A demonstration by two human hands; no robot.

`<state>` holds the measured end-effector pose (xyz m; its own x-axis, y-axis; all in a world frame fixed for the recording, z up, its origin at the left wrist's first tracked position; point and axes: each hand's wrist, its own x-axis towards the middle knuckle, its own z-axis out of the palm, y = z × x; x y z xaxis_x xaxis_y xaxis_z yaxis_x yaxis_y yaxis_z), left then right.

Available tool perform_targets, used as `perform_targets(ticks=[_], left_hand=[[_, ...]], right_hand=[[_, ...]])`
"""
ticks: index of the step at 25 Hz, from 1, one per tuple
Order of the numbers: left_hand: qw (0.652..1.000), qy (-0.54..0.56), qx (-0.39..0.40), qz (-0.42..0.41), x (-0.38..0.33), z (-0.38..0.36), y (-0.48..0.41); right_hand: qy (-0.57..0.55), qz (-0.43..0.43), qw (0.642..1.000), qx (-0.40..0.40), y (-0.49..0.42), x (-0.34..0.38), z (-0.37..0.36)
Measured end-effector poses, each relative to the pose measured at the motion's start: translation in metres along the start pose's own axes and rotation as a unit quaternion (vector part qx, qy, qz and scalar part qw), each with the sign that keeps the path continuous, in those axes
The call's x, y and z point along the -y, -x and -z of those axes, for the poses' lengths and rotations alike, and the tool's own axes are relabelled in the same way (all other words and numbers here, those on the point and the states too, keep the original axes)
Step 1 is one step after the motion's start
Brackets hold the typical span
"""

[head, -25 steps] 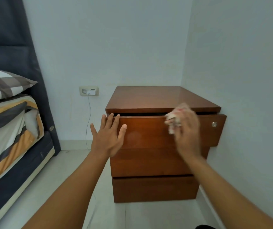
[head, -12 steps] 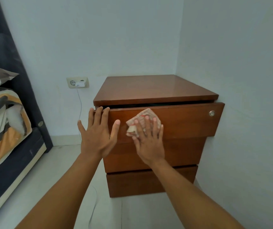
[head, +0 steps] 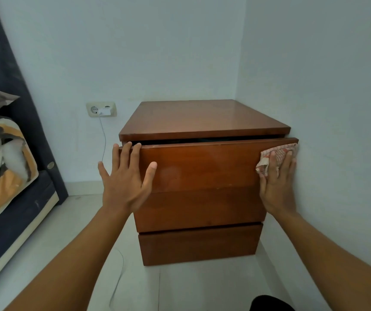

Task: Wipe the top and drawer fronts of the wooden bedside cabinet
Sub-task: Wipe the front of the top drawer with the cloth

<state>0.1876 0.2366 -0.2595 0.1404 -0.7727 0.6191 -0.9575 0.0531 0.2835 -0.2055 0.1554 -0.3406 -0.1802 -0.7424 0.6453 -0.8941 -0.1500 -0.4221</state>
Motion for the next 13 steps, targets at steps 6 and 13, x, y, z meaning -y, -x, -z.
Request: perform_targets(ticks=[6,13], left_hand=[[1.000,-0.004,0.003,0.005,-0.004,0.000,0.001],[1.000,-0.013,-0.006,0.000,-0.002,-0.004,0.001]], right_hand=[[-0.129,0.045,0.987,-0.089,0.026,0.093,-0.004],[-0.018,0.306,0.950,0.054,0.084,0.213,-0.091]])
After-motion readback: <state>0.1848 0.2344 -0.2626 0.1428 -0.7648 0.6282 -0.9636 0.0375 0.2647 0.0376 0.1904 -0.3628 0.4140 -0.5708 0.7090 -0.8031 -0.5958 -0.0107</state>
